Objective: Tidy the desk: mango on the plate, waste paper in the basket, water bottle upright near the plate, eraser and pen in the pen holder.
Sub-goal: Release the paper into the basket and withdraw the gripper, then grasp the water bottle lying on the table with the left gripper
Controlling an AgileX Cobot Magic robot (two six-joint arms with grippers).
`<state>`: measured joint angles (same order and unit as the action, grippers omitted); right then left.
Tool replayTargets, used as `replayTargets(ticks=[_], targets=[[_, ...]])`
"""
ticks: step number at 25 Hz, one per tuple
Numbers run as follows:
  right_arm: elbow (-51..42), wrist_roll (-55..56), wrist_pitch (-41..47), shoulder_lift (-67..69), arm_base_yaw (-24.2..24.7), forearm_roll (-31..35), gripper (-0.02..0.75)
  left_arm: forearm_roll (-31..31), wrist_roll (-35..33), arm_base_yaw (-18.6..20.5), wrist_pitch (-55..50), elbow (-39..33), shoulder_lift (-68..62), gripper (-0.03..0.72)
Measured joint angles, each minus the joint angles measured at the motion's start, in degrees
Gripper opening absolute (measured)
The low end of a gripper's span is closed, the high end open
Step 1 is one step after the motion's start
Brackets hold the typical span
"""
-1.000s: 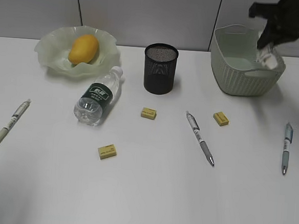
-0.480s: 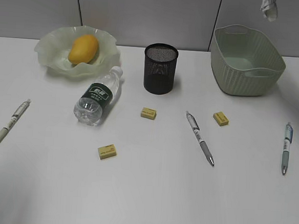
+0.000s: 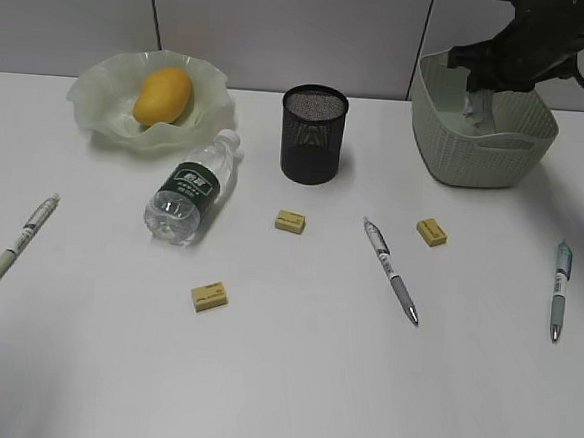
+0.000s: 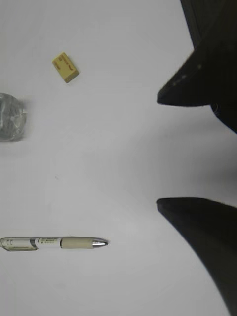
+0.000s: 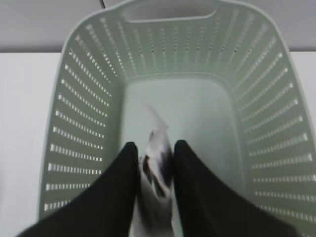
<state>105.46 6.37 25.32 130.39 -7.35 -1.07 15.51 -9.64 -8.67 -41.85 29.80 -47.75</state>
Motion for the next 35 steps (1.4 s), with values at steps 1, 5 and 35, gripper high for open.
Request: replayTargets(ticks=[1, 5, 35], targets=[[-0.1, 0.0, 0.0, 0.3, 0.0, 0.0, 0.285, 0.0, 0.0, 0.0, 0.0, 0.0, 0.0, 0.443], [0.0, 0.0, -1.6, 0.4, 0.0, 0.0, 0.597, 0.0, 0.0, 0.0, 0.0, 0.0, 0.0, 0.440], [0.4, -3.4, 43.7, -12.5, 0.0, 1.1, 0.564, 0.5, 0.0, 0.0, -0.1, 0.0, 0.0, 0.438]])
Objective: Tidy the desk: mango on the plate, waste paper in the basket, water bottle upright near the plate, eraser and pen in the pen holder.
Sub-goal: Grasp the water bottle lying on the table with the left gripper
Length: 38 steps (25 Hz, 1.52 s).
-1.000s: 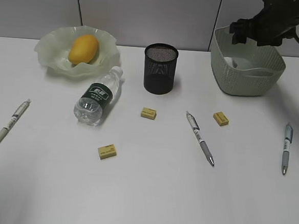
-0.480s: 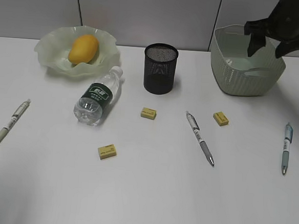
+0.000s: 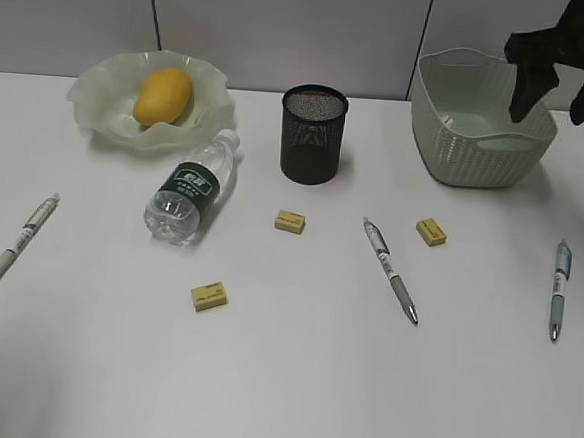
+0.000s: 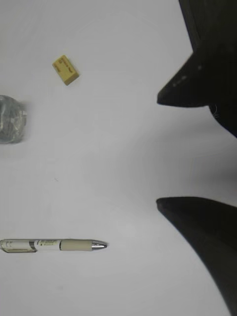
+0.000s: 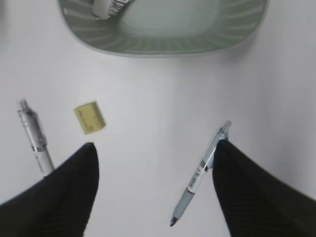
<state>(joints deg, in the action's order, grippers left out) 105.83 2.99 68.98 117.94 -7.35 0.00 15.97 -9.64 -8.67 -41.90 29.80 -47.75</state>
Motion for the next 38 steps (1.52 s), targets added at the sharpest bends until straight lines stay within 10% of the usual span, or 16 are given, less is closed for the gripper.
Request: replayTargets(ticks=[38], targets=[[-63.3, -0.7, -6.2, -82.2, 0.0, 3.3, 0.544, 0.8, 0.0, 0.0, 1.8, 0.0, 0.0, 0.436]])
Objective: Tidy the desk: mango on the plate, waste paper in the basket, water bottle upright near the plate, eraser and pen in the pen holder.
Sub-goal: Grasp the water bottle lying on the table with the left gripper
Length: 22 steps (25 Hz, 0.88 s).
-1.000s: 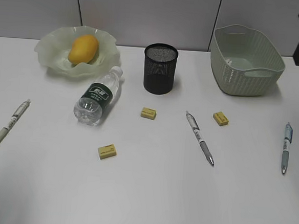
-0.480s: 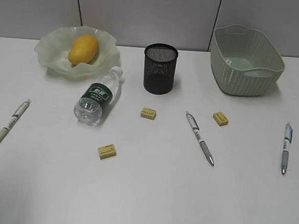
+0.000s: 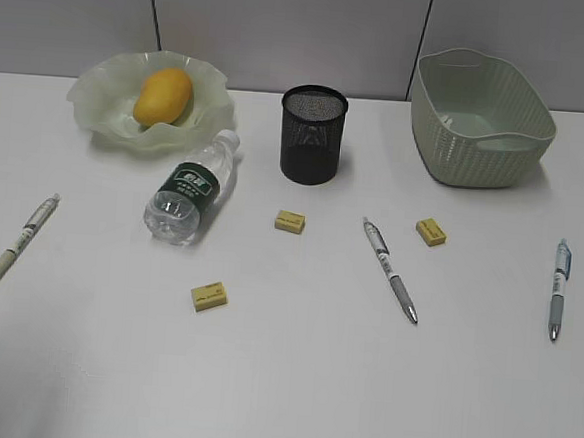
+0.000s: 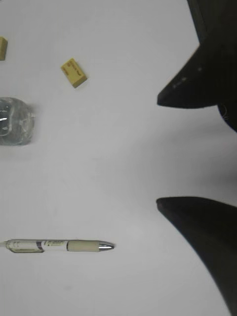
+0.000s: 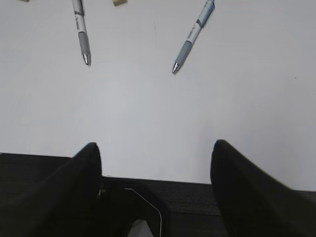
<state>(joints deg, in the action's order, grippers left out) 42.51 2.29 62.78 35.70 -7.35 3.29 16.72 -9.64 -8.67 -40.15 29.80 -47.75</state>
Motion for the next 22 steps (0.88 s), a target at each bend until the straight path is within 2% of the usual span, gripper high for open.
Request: replayTargets(ticks=[6, 12, 17, 22], targets=[[-8.9, -0.1, -2.7, -8.2, 0.0, 0.0, 0.543, 0.4, 0.0, 0.0, 7.7, 0.0, 0.0, 0.436], [-10.1, -0.1, -3.8, -10.5, 0.0, 0.0, 0.542, 0.3, 0.0, 0.0, 12.1, 0.8, -0.9, 0.436], [-10.4, -0.1, -4.1, -10.5, 0.0, 0.0, 0.542, -2.2, 0.0, 0.0, 9.8, 7.2, -5.7, 0.436], [-10.4, -0.1, -4.1, -10.5, 0.0, 0.0, 0.542, -2.7, 0.0, 0.0, 6.9, 17.0, -13.0, 0.436]])
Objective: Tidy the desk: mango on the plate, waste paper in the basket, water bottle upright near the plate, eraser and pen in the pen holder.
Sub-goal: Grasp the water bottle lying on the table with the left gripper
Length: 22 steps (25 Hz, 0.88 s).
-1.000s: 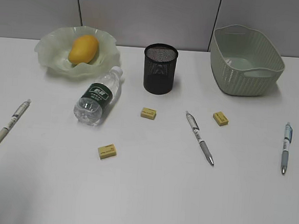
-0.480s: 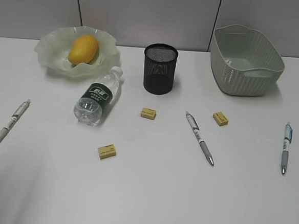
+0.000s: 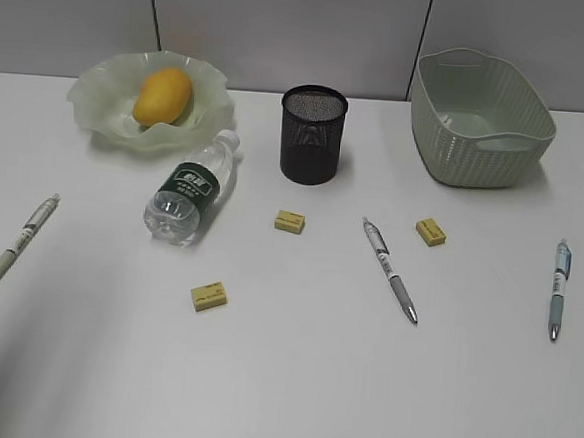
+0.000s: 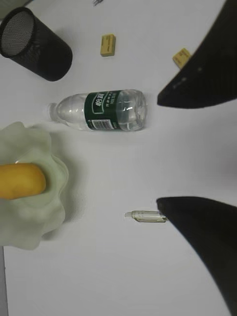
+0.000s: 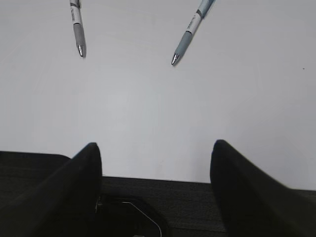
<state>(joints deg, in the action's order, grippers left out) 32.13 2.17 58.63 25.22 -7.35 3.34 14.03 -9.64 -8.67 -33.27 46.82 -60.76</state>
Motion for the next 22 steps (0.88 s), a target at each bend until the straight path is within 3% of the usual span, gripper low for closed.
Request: replayTargets(ticks=[3, 13, 22], targets=[[0.0, -0.1, -0.1, 0.0, 0.0, 0.0, 0.540, -0.6, -0.2, -1.5, -3.5, 6.3, -5.7, 0.436], [0.0, -0.1, -0.4, 0.0, 0.0, -0.1, 0.540, -4.5, 0.2, -12.1, -16.3, 24.6, -25.8, 0.480], [0.0, -0.1, -0.4, 0.0, 0.0, -0.1, 0.540, -5.7, 8.0, -13.0, -31.8, 45.3, -45.5, 0.484]])
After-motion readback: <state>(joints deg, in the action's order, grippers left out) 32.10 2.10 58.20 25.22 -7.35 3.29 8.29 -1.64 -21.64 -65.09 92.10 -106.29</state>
